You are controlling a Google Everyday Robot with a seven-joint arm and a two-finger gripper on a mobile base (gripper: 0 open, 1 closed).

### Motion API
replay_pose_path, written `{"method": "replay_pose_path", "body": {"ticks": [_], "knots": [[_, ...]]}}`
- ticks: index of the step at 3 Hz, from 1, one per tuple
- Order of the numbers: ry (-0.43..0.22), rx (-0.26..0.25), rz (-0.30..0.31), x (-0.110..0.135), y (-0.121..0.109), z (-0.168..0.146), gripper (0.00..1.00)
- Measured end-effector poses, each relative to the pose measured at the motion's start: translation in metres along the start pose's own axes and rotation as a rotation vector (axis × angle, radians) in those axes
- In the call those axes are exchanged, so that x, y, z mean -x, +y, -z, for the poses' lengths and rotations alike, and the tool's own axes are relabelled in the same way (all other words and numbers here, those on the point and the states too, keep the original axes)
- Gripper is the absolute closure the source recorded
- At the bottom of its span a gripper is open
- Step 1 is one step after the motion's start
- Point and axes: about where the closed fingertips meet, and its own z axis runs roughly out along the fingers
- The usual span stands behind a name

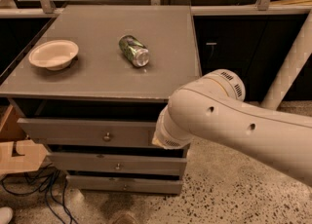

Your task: Open top drawer

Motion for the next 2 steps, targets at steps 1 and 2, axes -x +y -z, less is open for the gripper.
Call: {"method": "replay_pose_path", "body": {"ticks": [1,2], "knots": [[-0.023,-0.048,-0.014,0.01,-0.012,-0.018,1.0],[-0.034,-0.113,-0.024,0.015,-0.029,-0.034,1.0]]}}
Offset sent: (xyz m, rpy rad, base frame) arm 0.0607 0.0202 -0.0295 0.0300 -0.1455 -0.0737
